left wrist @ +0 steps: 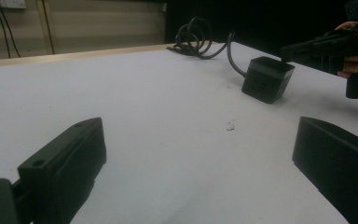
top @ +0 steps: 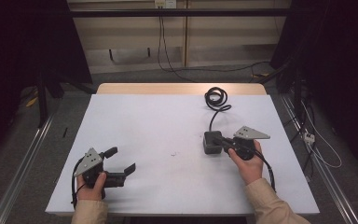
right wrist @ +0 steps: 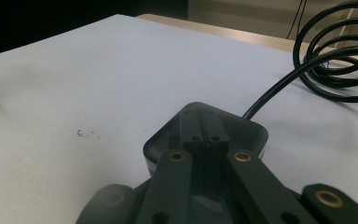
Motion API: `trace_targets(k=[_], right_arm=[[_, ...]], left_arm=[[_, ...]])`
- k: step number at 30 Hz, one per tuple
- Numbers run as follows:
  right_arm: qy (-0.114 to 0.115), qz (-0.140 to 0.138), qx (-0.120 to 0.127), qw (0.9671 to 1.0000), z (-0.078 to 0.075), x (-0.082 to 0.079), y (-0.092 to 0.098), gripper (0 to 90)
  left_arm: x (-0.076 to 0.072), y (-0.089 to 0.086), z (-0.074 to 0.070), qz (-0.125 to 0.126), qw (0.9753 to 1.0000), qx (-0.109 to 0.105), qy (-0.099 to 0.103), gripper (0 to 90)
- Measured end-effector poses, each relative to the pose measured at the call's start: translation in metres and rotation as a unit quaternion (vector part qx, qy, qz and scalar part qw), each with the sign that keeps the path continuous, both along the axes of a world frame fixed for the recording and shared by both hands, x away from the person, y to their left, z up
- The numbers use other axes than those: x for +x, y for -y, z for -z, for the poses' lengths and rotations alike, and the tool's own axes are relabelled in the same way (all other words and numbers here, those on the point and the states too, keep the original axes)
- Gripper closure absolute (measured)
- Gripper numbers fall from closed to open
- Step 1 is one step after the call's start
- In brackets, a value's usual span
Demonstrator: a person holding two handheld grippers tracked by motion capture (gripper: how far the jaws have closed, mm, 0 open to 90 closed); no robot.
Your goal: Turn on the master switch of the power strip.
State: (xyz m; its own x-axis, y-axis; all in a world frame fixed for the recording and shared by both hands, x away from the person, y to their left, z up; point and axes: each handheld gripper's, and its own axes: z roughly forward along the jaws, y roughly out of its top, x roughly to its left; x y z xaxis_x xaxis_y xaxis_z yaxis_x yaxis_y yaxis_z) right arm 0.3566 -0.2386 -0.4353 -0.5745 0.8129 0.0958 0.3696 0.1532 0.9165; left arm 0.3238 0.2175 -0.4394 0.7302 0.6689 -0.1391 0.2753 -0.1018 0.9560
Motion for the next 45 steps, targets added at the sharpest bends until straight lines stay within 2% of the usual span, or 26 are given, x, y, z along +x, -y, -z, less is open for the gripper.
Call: trace_targets(k=[32, 45], right_arm=[[0.014, -0.002, -0.023, 0.9996, 0.0029, 0.0007, -0.0046, 90.0], [0.009, -0.003, -0.015, 0.9998, 0.0043, 0.0018, -0.0041, 90.0]], left_arm=[[-0.0006, -0.0006, -0.0006, -0.001, 1.0, -0.002, 0.001, 2.4], [-0.0011, 0.0006, -0.0006, -0.002, 1.0, -0.001, 0.001, 2.4]])
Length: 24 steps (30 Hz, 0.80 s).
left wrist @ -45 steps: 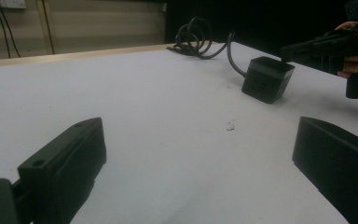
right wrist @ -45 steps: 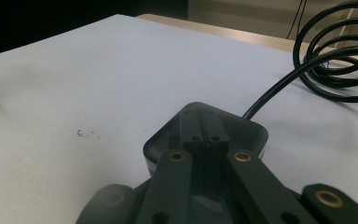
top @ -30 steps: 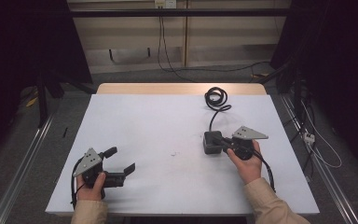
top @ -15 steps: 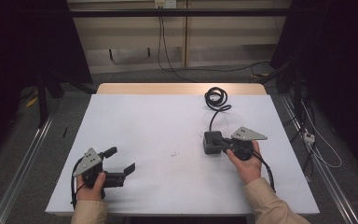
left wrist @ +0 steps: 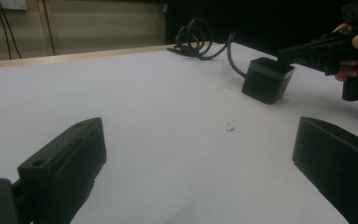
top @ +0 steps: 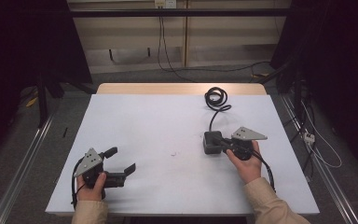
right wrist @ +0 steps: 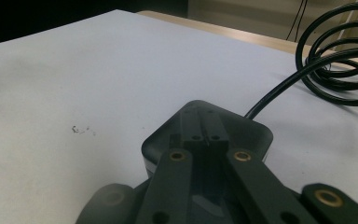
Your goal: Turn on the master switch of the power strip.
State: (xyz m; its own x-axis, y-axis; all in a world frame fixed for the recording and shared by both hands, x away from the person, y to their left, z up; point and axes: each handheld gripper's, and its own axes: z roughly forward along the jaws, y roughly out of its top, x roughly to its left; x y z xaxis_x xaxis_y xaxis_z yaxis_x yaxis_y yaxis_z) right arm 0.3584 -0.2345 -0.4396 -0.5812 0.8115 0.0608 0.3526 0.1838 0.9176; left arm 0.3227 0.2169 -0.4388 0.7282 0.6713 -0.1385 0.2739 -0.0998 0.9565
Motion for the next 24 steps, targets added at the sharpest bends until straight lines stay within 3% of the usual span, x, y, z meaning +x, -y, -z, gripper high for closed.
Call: trace_targets(k=[24], right_arm=[[-0.003, -0.003, 0.011, 0.9999, 0.0021, 0.0016, -0.0012, 90.0]], left_arm=[[-0.0007, 0.0003, 0.0003, 0.001, 1.0, 0.001, 0.0, 2.4]])
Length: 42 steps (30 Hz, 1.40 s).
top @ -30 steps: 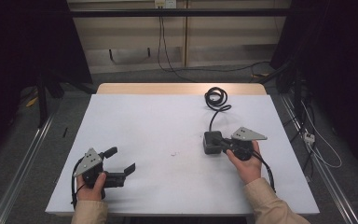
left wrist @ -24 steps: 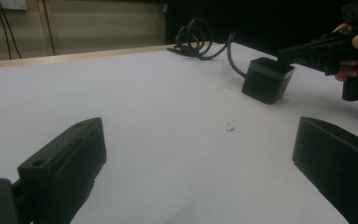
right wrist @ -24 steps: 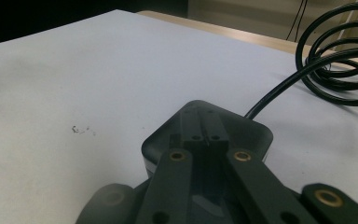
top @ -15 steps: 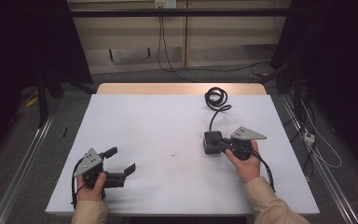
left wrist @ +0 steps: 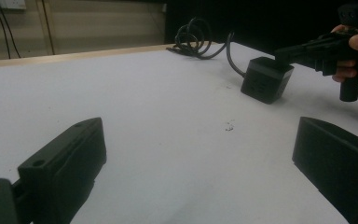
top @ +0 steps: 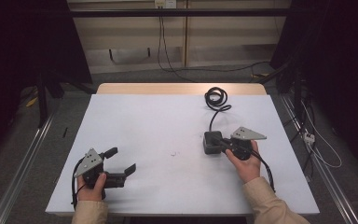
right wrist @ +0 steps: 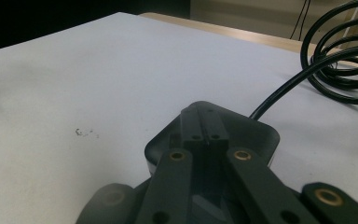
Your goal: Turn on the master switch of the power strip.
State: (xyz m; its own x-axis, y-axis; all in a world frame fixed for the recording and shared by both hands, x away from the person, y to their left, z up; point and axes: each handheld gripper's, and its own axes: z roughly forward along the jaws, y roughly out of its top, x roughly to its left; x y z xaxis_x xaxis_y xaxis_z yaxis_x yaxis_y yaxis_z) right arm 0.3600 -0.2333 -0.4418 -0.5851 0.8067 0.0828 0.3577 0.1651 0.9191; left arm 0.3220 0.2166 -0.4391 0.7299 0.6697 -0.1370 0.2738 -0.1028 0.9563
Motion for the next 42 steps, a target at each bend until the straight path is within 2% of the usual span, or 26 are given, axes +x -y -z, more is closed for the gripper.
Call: trace_targets(k=[15, 17, 19, 42], right_arm=[[0.004, 0.002, -0.007, 1.0, 0.001, -0.0006, 0.0011, 90.0], [0.002, 0.003, 0.009, 0.9999, 0.0031, -0.0006, 0.0029, 90.0], [0.01, 0.001, -0.006, 0.9999, 0.0023, -0.0014, 0.0013, 90.0], [0.01, 0.002, -0.002, 0.9999, 0.0027, -0.0016, 0.0014, 90.0]], left_arm=[[-0.0018, 0.001, -0.0004, -0.001, 1.0, -0.001, 0.002, 2.4], [-0.0019, 0.0008, -0.0004, -0.002, 1.0, 0.0, 0.001, 2.4], [-0.0014, 0.0008, -0.0003, -0.001, 1.0, -0.001, 0.003, 2.4], [-0.0004, 0.0018, -0.0001, -0.001, 1.0, 0.001, 0.002, 2.4]])
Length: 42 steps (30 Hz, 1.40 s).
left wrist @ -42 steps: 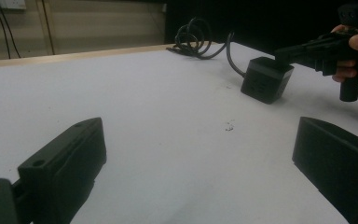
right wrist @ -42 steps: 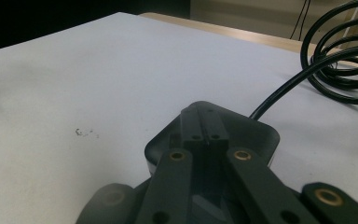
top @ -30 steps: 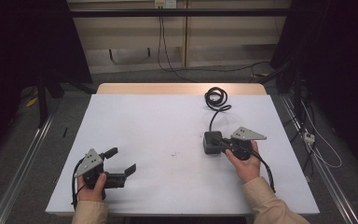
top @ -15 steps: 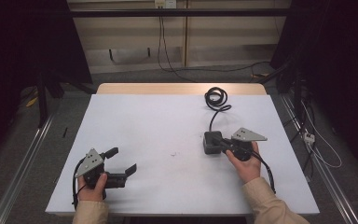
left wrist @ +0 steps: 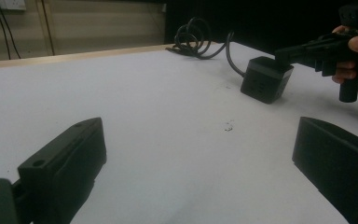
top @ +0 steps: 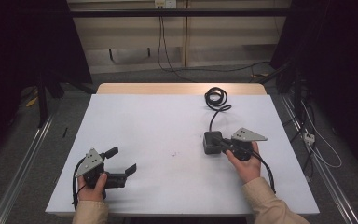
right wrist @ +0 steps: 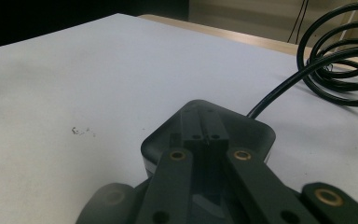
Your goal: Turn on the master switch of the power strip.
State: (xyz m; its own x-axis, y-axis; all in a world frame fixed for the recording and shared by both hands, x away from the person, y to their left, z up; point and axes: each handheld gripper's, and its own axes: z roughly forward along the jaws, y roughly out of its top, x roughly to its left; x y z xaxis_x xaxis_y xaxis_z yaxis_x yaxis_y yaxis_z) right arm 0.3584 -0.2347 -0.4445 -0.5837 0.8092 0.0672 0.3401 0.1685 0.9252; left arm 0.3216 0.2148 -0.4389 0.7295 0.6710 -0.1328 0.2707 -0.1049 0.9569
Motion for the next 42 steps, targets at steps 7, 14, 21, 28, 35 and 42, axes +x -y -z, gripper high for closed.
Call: trace_targets(k=[7, 14, 21, 28, 35, 42], right_arm=[[-0.001, 0.0, 0.001, 1.0, 0.0001, 0.0, 0.0, 90.0], [-0.001, 0.001, 0.002, 1.0, 0.0001, -0.0001, 0.0001, 90.0], [-0.002, 0.0, 0.004, 1.0, 0.0004, 0.0, 0.0003, 90.0], [-0.004, -0.001, 0.003, 1.0, 0.0003, 0.0, 0.0005, 90.0], [-0.006, 0.001, 0.003, 1.0, -0.0003, 0.0004, 0.0006, 90.0], [-0.009, -0.001, 0.002, 1.0, -0.0013, 0.001, 0.0006, 90.0]], left_arm=[[0.0, 0.0002, 0.0001, 0.0, 1.0, 0.0, -0.001, 2.4], [0.0004, 0.0004, 0.0002, 0.001, 1.0, 0.001, 0.0, 2.4], [0.0005, 0.0007, 0.0003, 0.001, 1.0, 0.001, 0.0, 2.4], [0.0006, 0.001, 0.0001, 0.002, 1.0, 0.002, 0.0, 2.4], [0.001, 0.0006, -0.0002, 0.002, 1.0, 0.002, 0.001, 2.4], [0.0018, 0.0007, -0.0004, 0.003, 1.0, 0.002, 0.002, 2.4]])
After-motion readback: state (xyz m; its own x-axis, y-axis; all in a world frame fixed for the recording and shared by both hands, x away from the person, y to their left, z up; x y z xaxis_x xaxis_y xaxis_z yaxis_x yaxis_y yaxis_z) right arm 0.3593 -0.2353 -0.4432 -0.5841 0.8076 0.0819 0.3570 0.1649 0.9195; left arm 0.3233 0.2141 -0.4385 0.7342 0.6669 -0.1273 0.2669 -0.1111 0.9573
